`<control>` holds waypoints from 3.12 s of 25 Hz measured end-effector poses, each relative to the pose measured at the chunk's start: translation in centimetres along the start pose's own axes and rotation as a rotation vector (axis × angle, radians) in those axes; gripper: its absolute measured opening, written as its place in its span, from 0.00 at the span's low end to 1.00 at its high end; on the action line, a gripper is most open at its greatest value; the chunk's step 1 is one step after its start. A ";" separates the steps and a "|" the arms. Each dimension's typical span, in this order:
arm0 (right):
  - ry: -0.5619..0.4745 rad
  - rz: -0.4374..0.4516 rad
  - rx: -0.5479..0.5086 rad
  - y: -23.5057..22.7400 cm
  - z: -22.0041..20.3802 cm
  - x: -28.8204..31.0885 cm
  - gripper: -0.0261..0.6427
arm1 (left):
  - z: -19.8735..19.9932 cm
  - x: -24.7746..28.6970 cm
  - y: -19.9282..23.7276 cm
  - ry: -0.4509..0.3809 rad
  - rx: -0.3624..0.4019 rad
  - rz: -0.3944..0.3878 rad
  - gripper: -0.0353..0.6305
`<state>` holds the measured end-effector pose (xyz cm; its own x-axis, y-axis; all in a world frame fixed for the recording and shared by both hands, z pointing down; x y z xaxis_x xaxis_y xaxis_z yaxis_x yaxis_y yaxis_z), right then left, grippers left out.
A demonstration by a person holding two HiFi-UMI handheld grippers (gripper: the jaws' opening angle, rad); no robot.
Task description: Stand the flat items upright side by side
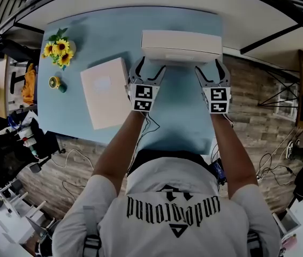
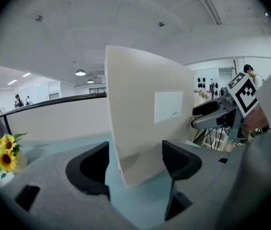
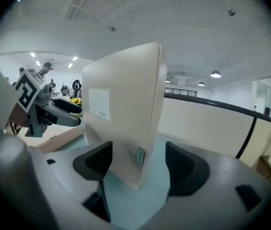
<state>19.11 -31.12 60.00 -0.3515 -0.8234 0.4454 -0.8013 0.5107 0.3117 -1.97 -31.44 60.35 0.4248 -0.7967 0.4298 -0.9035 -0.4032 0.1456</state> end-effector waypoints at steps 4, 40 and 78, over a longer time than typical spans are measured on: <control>-0.015 0.001 0.007 0.1 0.6 -1.7 0.56 | 0.6 -1.7 -0.4 -0.018 -0.006 0.011 0.59; -0.358 0.294 0.023 10.1 9.0 -26.0 0.55 | 2.2 -27.5 -14.6 -0.264 -0.062 0.128 0.59; -0.276 0.299 0.021 32.3 22.6 -14.3 0.55 | 0.2 -40.0 13.6 -0.241 -0.109 0.112 0.59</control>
<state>-12.70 -8.41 44.78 -0.6851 -0.6760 0.2715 -0.6524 0.7352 0.1841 -31.25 -5.15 44.95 0.3116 -0.9228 0.2266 -0.9408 -0.2663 0.2095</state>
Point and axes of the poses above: the fingertips, and each gripper's own axes: x forward along the fingers, y to its left, z out of its top, the point moved 2 cm from there along -x, backward along the fingers, and after that the axes turned 13 degrees about -x, right-handed, at the moved point
